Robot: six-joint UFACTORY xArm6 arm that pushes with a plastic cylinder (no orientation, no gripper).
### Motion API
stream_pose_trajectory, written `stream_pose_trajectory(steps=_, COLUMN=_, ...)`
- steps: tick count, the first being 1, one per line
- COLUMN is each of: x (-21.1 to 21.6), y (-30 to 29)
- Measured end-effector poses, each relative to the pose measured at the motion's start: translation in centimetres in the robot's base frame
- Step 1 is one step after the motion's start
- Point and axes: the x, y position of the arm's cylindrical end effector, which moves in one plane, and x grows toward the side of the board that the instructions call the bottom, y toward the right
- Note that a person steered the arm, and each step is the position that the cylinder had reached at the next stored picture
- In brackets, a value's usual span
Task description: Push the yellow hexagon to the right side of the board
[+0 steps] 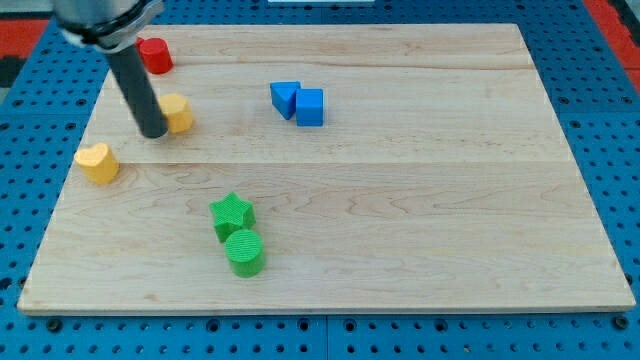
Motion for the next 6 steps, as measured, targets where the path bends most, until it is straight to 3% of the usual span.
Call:
stream_pose_trajectory(steps=1, x=-4.6, y=3.0)
stream_pose_trajectory(steps=2, x=-7.5, y=-0.8)
stream_pose_trajectory(steps=3, x=-8.2, y=0.6)
stream_pose_trajectory(steps=5, x=-14.6, y=10.7)
stream_pose_trajectory(steps=6, x=-13.6, y=12.7)
